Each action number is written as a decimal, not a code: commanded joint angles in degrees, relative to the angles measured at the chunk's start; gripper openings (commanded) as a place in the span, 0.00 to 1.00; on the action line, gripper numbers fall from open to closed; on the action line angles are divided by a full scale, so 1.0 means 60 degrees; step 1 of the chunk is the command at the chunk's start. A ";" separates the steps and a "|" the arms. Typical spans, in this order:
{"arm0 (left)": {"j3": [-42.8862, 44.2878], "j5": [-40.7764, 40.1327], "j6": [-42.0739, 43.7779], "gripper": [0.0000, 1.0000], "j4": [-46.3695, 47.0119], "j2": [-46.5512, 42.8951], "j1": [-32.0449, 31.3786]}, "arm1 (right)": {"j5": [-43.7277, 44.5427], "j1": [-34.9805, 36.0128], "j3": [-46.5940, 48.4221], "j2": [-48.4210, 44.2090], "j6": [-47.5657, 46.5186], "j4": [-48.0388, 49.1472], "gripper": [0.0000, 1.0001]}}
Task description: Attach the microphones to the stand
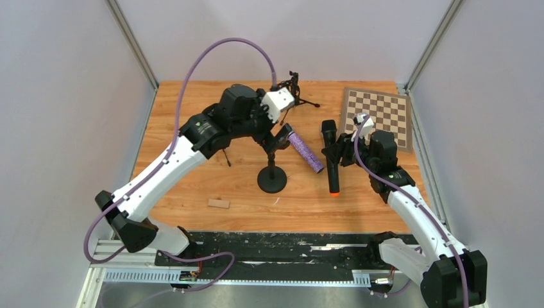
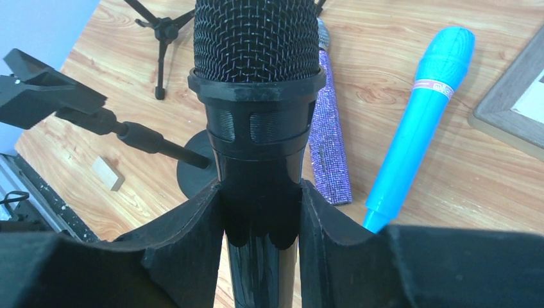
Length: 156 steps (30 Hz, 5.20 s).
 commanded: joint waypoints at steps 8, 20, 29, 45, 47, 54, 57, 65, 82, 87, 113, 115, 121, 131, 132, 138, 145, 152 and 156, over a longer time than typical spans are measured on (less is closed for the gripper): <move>-0.1837 0.3620 -0.0884 1.00 0.1396 -0.1249 0.2615 | -0.0930 0.0036 0.0598 0.0021 -0.0332 0.1007 0.00; -0.2595 0.5592 0.0073 1.00 0.2488 -0.0778 0.2744 | -0.1424 0.0030 0.0178 -0.0168 -0.0578 0.2631 0.00; -0.4400 0.5369 0.0071 1.00 0.3931 -0.1865 0.2739 | -0.2093 0.0038 0.0479 0.0563 -0.0198 0.3197 0.00; -0.5425 0.5870 0.0779 1.00 0.4593 -0.3201 0.2733 | -0.2623 0.0041 -0.0126 -0.0190 0.1273 0.6101 0.00; -0.5404 0.6105 0.0682 1.00 0.4624 -0.3218 0.2746 | -0.2818 0.0030 -0.0220 -0.0311 0.1581 0.6565 0.00; -0.5379 0.6283 0.0655 1.00 0.4608 -0.3315 0.2735 | -0.3478 0.0039 -0.0390 -0.0352 0.2427 0.8167 0.00; -0.5425 0.6492 0.0709 1.00 0.4662 -0.3341 0.2726 | -0.3582 0.0032 -0.0473 -0.0333 0.2571 0.8693 0.00; -0.5627 0.6685 0.1236 1.00 0.4649 -0.3175 0.2720 | -0.3131 0.0031 -0.0939 -0.0710 0.2323 0.9142 0.00; -0.5574 0.5593 0.1010 0.98 0.4943 -0.1868 0.2738 | -0.3126 0.0041 -0.1292 -0.0923 0.2084 0.9034 0.00; -0.5696 0.5414 0.0617 0.96 0.5340 -0.1844 0.2747 | -0.3133 0.0040 -0.1327 -0.0988 0.2063 0.8928 0.00; -0.5629 0.4538 0.0465 0.88 0.5499 -0.1773 0.2302 | -0.2899 0.0036 -0.1385 -0.1048 0.1945 0.8525 0.00; -0.5693 0.4482 0.0515 0.87 0.5567 -0.1866 0.2300 | -0.2897 0.0035 -0.1397 -0.1048 0.1994 0.8525 0.00; -0.5663 0.4748 0.0597 0.73 0.5521 -0.1802 0.2305 | -0.2883 0.0032 -0.1374 -0.1060 0.2008 0.8438 0.00; -0.5315 0.5390 0.0993 0.13 0.4829 -0.1583 0.2301 | -0.2839 0.0040 -0.1381 -0.1131 0.1952 0.8249 0.00; -0.5329 0.5403 0.1062 0.10 0.4804 -0.1596 0.2304 | -0.2831 0.0041 -0.1384 -0.1142 0.1953 0.8234 0.00; -0.5361 0.5514 0.1238 0.00 0.4732 -0.1709 0.2308 | -0.2809 0.0030 -0.1388 -0.1165 0.1921 0.8174 0.00; -0.5367 0.5551 0.1571 0.58 0.4702 -0.1848 0.2308 | -0.2795 0.0034 -0.1403 -0.1147 0.1921 0.8183 0.00; -0.5682 0.5541 0.2099 0.93 0.4885 -0.2217 0.2508 | -0.2822 0.0031 -0.1447 -0.1091 0.1970 0.8353 0.00; -0.5923 0.5838 0.2162 1.00 0.5157 -0.2458 0.2667 | -0.2811 0.0041 -0.1487 -0.1148 0.1916 0.8309 0.00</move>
